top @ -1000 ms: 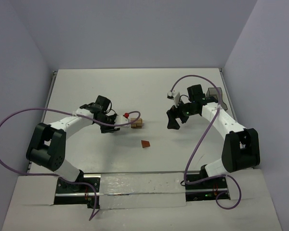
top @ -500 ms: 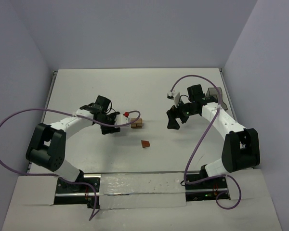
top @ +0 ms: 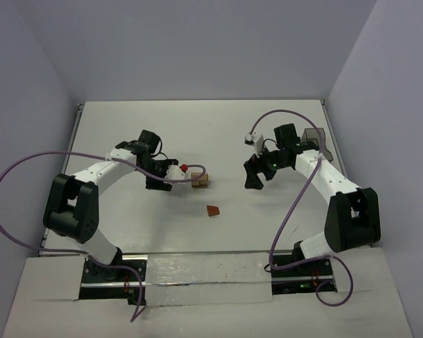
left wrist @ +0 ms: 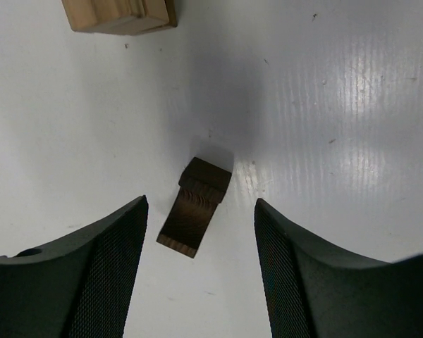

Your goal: Build the wood block tower

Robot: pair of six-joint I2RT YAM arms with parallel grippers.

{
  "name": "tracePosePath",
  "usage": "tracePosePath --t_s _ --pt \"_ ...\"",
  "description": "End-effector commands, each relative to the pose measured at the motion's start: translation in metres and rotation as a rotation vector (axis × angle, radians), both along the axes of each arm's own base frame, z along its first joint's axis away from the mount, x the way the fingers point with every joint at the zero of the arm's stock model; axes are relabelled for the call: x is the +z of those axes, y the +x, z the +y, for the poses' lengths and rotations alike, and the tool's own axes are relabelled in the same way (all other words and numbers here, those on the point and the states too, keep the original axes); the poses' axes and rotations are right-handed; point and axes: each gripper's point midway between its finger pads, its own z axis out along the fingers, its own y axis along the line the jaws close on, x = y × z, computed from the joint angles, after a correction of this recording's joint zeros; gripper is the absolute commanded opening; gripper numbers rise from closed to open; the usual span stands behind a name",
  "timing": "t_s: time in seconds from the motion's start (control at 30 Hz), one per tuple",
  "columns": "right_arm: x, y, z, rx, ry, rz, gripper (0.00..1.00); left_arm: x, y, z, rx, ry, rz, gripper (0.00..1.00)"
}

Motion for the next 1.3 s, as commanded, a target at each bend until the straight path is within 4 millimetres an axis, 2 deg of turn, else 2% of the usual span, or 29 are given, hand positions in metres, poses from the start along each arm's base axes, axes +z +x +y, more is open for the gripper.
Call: tracePosePath --t_s 0.0,0.13,0.43,0.57,0.67,0.77,0.87,0.93,1.07,1.27 --pt "0.004 0.0 0.0 0.004 0.01 -0.004 1.0 0.006 -0.004 -0.012 -0.162 -0.024 0.044 0.69" --pt "0.004 0.0 0.0 0.007 0.009 -0.004 1.0 -0.004 -0.007 -0.011 -0.214 0.008 0.103 0.69" --pt "0.002 -0.001 -0.001 0.01 0.007 0.003 1.0 -0.023 -0.001 -0.015 -0.215 0.065 0.106 0.67" --pt "0.002 -0.001 -0.001 0.01 0.007 0.0 1.0 -0.028 0.003 -0.014 -0.202 0.086 0.1 0.57" --pt "0.003 -0.001 -0.001 0.01 0.006 -0.001 1.0 -0.03 0.005 -0.012 -0.19 0.103 0.094 0.43" --pt "0.004 -0.001 0.0 0.012 0.01 -0.004 1.0 -0.031 0.006 -0.011 -0.186 0.105 0.088 0.38" --pt "0.007 -0.002 0.001 0.014 0.015 -0.009 1.0 -0.029 0.007 -0.01 -0.186 0.105 0.066 0.42" --pt "0.01 -0.002 0.001 0.012 0.02 -0.014 1.0 -0.026 0.007 -0.01 -0.199 0.104 0.046 0.61" --pt "0.012 -0.003 0.002 0.014 0.027 -0.02 1.0 -0.022 0.006 -0.007 -0.233 0.111 0.011 0.74" --pt "0.011 -0.003 0.002 0.016 0.029 -0.017 1.0 -0.021 0.001 0.003 -0.302 0.156 -0.021 0.75"
